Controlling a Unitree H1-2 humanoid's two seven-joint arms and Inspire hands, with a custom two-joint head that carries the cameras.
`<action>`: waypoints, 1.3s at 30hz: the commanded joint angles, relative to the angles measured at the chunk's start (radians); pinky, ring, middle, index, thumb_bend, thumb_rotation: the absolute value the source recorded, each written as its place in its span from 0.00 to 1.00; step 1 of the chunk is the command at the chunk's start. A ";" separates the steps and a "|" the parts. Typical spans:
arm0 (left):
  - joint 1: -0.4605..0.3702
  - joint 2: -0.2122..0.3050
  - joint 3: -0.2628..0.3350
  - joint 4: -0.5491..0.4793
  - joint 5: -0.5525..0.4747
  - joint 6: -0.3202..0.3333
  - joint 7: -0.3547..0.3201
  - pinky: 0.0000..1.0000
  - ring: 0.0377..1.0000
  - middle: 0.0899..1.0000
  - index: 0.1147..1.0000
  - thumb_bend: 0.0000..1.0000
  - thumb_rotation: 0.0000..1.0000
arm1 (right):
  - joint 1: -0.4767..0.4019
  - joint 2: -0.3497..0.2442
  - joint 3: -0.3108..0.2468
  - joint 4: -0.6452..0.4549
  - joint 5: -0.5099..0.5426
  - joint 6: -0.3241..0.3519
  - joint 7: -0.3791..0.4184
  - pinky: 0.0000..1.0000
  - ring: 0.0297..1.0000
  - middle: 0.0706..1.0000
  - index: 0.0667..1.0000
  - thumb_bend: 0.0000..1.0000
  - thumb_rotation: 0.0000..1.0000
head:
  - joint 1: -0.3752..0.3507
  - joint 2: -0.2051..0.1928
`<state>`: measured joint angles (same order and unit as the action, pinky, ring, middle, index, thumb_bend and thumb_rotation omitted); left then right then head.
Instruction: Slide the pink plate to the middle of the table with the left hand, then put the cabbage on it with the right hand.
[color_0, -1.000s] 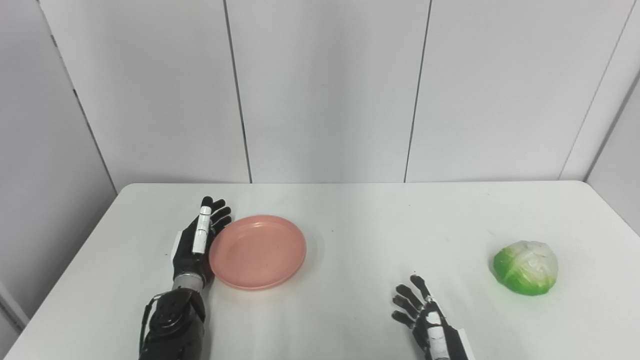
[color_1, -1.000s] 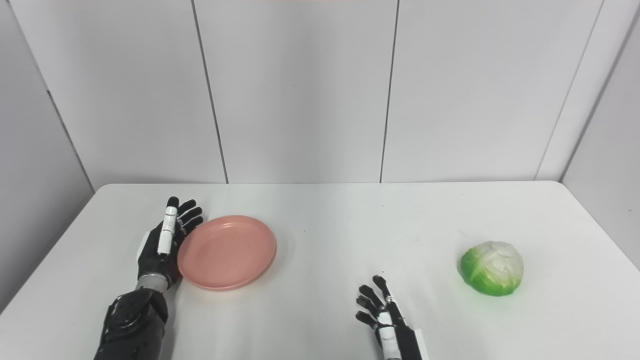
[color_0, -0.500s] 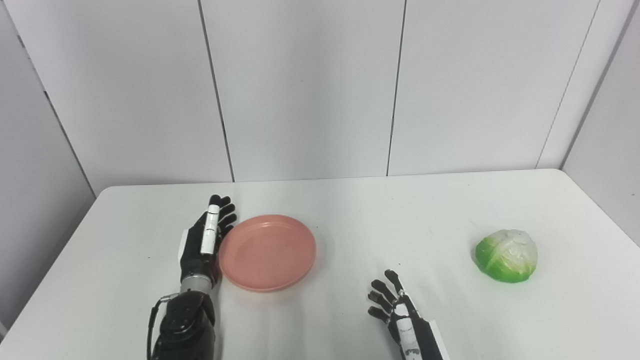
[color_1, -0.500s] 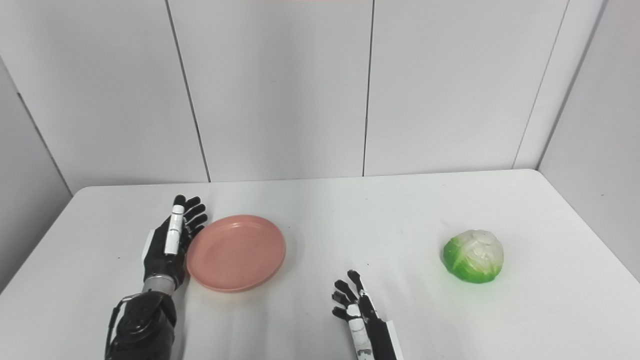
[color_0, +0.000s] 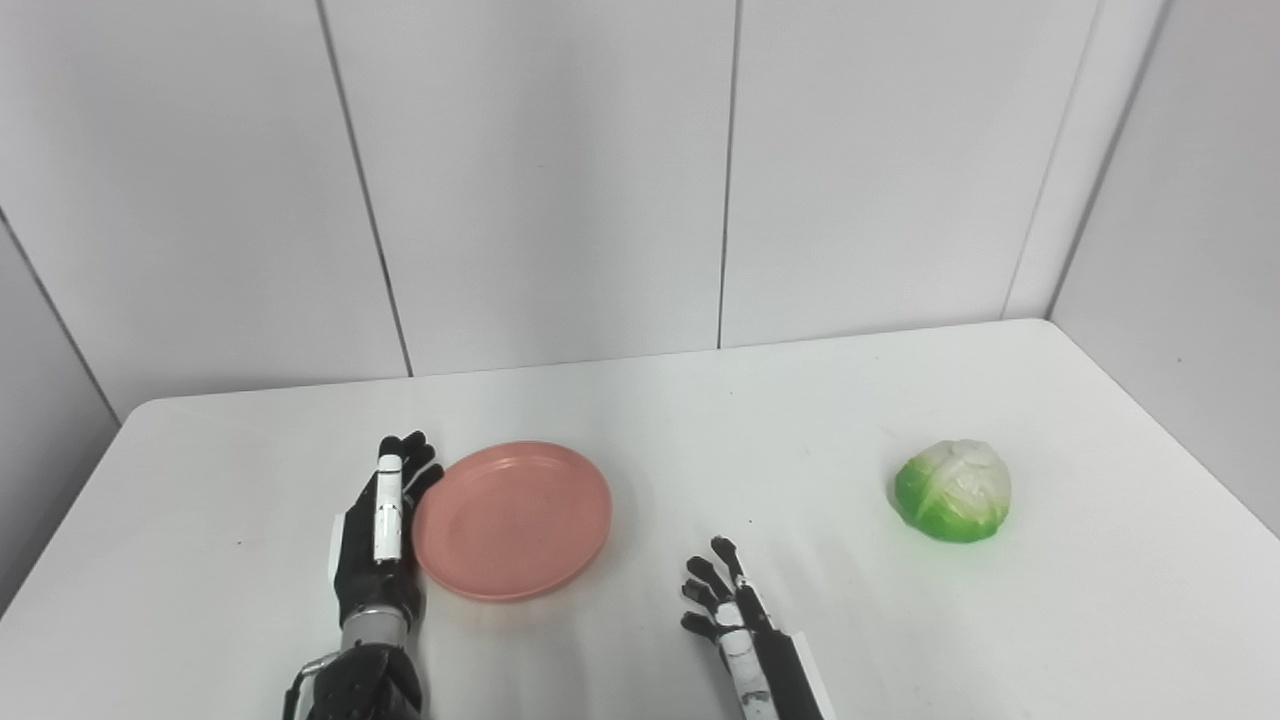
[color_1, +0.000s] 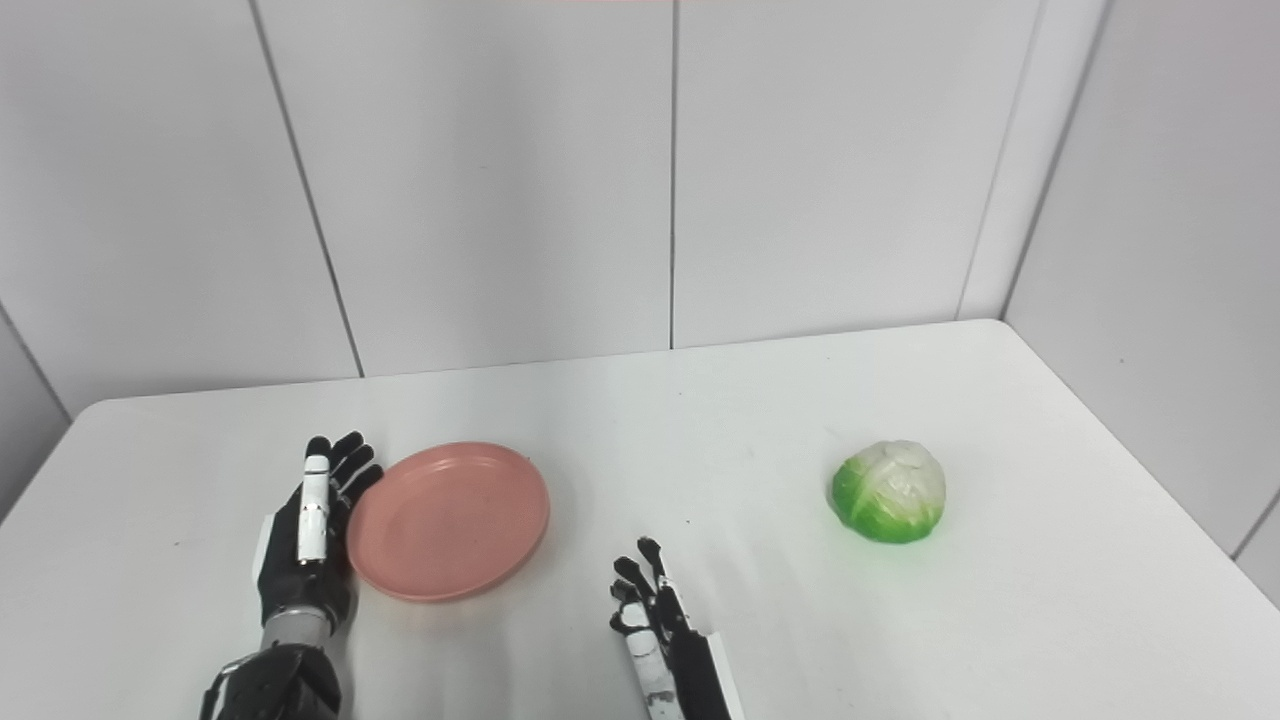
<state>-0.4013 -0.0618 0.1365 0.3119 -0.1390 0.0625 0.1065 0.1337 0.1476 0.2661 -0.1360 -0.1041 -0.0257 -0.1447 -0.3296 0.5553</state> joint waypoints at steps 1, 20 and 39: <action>-0.031 0.011 -0.001 -0.033 -0.002 -0.026 -0.011 0.92 0.82 0.83 0.72 0.70 0.89 | 0.044 0.041 0.021 0.009 -0.012 0.005 0.004 0.82 0.88 0.90 0.98 0.64 1.00 | -0.013 -0.004; -0.027 0.012 0.006 -0.007 -0.039 -0.032 -0.015 0.91 0.81 0.81 0.73 0.77 0.84 | -0.002 -0.024 -0.079 -0.086 -0.216 -0.142 -0.114 0.80 0.86 0.88 0.94 0.67 1.00 | -0.051 -0.035; -0.037 -0.017 0.020 0.024 -0.068 -0.039 -0.012 0.90 0.80 0.79 0.67 0.71 0.92 | -0.369 -0.394 -0.293 -0.327 -0.706 0.132 0.165 0.70 0.82 0.87 0.85 0.92 0.95 | -0.082 -0.026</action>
<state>-0.4107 -0.0719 0.1590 0.3365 -0.1993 0.0333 0.1010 -0.1899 -0.2073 -0.0043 -0.4355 -0.7964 0.0828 0.0017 -0.4126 0.5277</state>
